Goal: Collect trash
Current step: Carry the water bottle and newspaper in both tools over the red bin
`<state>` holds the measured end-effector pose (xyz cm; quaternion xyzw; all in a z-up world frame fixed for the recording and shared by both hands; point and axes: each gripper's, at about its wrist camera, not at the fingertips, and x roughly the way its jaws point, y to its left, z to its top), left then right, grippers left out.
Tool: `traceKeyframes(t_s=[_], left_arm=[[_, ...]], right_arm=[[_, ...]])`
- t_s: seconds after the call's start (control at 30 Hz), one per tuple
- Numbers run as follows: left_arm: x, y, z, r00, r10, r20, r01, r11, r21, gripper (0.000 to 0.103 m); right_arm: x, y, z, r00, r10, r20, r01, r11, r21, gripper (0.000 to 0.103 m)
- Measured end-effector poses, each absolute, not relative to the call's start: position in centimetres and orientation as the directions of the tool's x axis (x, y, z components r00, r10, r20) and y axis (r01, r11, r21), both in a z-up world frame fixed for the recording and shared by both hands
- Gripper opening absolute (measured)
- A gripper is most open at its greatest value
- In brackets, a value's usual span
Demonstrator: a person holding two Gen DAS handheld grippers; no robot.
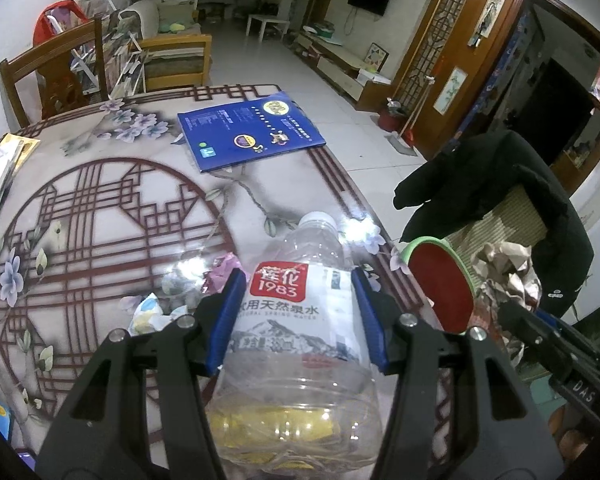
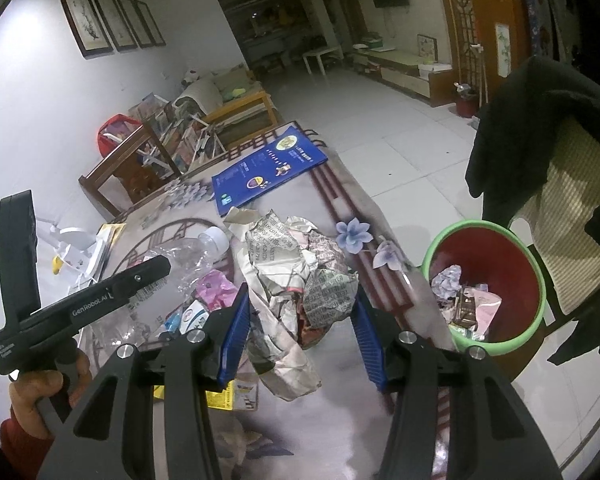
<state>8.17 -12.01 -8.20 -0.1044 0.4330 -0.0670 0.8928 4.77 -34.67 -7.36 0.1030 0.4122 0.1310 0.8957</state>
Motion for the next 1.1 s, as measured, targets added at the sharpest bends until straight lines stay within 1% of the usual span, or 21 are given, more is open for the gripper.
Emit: traceKeyframes(t_s=[0.73,1.1], left_arm=[[9.1,-17.3,-8.2,0.608,-0.17,-0.776,0.003,0.977,-0.212,0.052],[10.4,-21.1,-9.7,0.562,-0.196,-0.804,0.019,0.974,-0.225,0.052]], right_arm=[[7.2,-40.8,-8.4,0.613,0.34,-0.713,-0.145,0.936,0.321,0.048],[8.7,-44.8,-9.7,0.606,0.327,-0.725,-0.109,0.937,0.332,0.048]])
